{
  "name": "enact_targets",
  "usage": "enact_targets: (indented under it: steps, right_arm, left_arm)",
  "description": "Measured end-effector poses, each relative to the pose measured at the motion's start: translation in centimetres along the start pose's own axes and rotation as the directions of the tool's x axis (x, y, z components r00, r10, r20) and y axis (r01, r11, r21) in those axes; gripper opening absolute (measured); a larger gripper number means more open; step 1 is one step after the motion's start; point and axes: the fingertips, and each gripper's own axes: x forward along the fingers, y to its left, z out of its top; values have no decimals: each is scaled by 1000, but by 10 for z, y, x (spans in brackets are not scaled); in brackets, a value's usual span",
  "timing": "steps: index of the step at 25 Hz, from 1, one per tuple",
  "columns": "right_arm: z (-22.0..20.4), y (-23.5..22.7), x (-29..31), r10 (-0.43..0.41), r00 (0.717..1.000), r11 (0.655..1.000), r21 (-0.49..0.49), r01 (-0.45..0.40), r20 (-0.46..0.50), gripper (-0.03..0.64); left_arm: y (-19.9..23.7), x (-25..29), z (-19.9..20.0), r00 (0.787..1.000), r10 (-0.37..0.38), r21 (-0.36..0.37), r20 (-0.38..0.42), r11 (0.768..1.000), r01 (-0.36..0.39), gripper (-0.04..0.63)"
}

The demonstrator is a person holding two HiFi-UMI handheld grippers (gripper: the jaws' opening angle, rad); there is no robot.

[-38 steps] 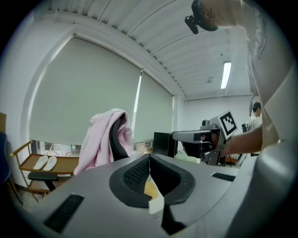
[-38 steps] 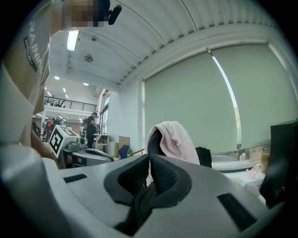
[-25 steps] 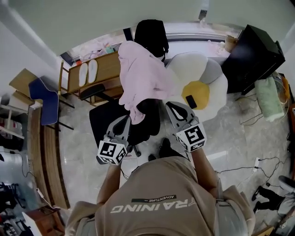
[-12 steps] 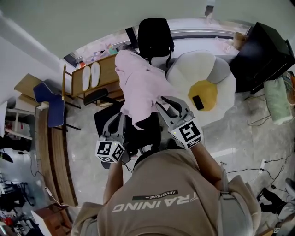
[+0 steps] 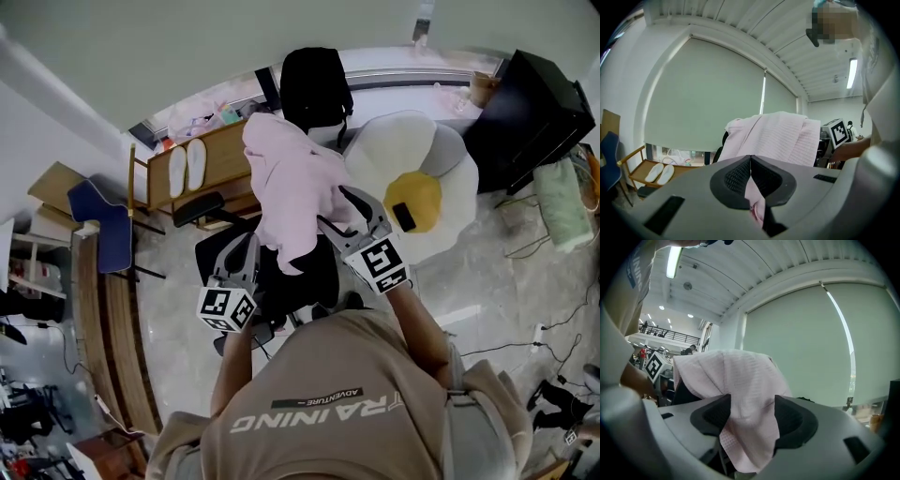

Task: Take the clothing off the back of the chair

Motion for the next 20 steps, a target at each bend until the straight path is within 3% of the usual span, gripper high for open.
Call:
enact_targets:
  steps: [3, 9, 13, 17, 20]
  right_arm:
    - [5, -8, 20, 8, 1000, 1000, -26, -8, 0, 284]
    - [8, -15, 46, 90, 996, 996, 6, -90, 9, 282]
    - [9, -19, 52, 93, 996, 995, -23, -93, -6, 272]
    - [16, -22, 57, 50, 999, 994, -97, -51, -9, 96]
    - [18, -22, 61, 27, 1000, 997, -76, -27, -5, 80]
  left_arm:
    - [4, -5, 4, 1000, 11, 19, 10, 1000, -12, 14]
    - [12, -20, -7, 999, 39, -14, 1, 999, -39, 14]
    - [25, -27, -7, 998, 67, -30, 13, 997, -67, 14]
    - [32, -27, -5, 997, 70, -34, 23, 997, -69, 14]
    - [36, -24, -4, 997, 67, -39, 24, 997, -66, 14]
